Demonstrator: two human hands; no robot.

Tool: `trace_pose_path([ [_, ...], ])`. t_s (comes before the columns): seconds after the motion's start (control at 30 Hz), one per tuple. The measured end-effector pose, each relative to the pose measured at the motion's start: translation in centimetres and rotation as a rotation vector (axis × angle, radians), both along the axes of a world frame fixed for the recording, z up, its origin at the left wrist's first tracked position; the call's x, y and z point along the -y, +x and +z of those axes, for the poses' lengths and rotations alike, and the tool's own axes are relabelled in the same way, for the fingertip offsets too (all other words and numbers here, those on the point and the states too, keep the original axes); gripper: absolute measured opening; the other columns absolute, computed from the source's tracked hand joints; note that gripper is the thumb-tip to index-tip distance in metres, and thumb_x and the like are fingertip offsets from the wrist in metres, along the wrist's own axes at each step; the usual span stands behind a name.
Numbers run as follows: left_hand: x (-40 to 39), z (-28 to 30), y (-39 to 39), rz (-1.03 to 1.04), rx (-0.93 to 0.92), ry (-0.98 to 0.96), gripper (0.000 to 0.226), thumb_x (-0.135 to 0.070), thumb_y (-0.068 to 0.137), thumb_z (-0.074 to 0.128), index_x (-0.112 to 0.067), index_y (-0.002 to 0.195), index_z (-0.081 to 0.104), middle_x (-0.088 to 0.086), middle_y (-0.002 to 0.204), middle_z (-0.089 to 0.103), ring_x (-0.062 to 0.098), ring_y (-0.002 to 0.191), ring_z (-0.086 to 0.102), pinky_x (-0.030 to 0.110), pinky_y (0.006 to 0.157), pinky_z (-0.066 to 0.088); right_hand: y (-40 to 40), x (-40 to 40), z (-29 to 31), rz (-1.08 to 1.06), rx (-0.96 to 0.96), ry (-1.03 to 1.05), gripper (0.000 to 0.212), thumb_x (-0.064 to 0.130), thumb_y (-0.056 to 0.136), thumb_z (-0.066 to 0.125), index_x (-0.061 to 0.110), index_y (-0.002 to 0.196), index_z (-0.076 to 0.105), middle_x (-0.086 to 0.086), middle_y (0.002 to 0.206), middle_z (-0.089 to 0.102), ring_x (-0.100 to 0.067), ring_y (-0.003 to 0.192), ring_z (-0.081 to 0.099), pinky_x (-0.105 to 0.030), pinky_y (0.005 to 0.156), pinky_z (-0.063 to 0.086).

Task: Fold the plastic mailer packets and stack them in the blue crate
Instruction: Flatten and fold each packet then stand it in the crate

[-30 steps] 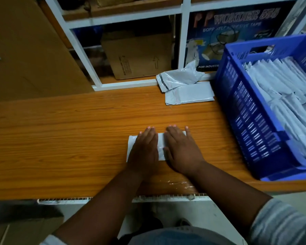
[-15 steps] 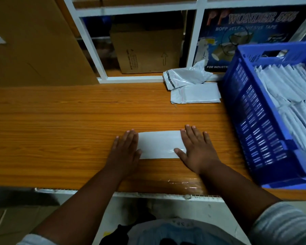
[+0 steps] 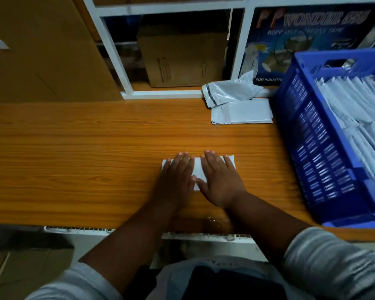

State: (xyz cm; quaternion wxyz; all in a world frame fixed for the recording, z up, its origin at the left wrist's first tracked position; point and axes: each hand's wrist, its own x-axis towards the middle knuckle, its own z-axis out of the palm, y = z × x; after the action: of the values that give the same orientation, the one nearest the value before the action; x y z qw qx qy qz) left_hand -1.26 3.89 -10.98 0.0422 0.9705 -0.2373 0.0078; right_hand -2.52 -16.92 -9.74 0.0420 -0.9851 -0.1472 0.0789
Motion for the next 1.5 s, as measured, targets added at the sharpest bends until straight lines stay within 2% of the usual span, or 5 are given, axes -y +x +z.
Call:
trace_pose_path([
  [0.37, -7.4, 1.5, 1.6, 0.160, -0.034, 0.004, 0.070, -0.051, 0.107, 0.031, -0.002, 0.155, 0.047, 0.025, 0.162, 0.044, 0.047, 0.151, 0.039, 0.064, 0.120, 0.035, -1.2, 7.5, 2.0, -0.292, 0.075, 0.008, 0.075, 0.068, 0.108, 0.012, 0.021, 0.164, 0.027, -0.014, 0.178, 0.001, -0.032, 0.165, -0.003, -0.065, 0.128, -0.002],
  [0.6, 0.9, 1.0, -0.9, -0.021, -0.037, -0.013, 0.076, -0.048, 0.101, 0.032, -0.008, 0.166, 0.033, 0.017, 0.174, 0.027, 0.037, 0.162, 0.022, 0.064, 0.127, 0.021, -0.4, 0.4, 0.2, 0.140, 0.042, 0.045, 0.074, 0.059, 0.109, 0.022, 0.016, 0.170, 0.021, -0.010, 0.179, 0.008, -0.029, 0.166, 0.005, -0.061, 0.130, 0.011],
  [0.87, -6.0, -0.2, -0.4, 0.239, -0.052, 0.047, 0.088, -0.072, 0.101, 0.028, -0.013, 0.167, 0.026, 0.014, 0.175, 0.021, 0.036, 0.162, 0.020, 0.063, 0.128, 0.019, -0.9, 5.8, 0.4, -0.119, -0.011, 0.009, 0.086, 0.081, 0.102, 0.010, 0.031, 0.171, 0.003, 0.001, 0.179, -0.006, -0.022, 0.165, -0.010, -0.059, 0.131, -0.002],
  [1.2, -4.6, 6.3, 1.6, 0.249, -0.057, -0.011, 0.057, -0.058, 0.099, 0.040, -0.015, 0.127, 0.065, 0.011, 0.122, 0.065, 0.036, 0.110, 0.064, 0.047, 0.093, 0.053, 4.4, -2.2, 6.1, 0.094, -0.028, -0.032, 0.112, 0.074, 0.077, 0.077, 0.021, 0.161, 0.027, -0.011, 0.144, 0.055, -0.035, 0.131, 0.053, -0.051, 0.110, 0.044],
  [1.5, -2.4, 9.0, 6.7, 0.214, -0.030, -0.214, 0.031, -0.048, 0.096, 0.043, -0.022, 0.079, 0.046, 0.008, 0.087, 0.061, 0.037, 0.084, 0.061, 0.042, 0.067, 0.048, 7.5, 3.3, 8.6, -0.446, -0.268, 0.372, 0.030, 0.046, 0.089, 0.080, 0.024, 0.085, 0.060, 0.004, 0.087, 0.064, -0.021, 0.085, 0.063, -0.033, 0.065, 0.046],
])
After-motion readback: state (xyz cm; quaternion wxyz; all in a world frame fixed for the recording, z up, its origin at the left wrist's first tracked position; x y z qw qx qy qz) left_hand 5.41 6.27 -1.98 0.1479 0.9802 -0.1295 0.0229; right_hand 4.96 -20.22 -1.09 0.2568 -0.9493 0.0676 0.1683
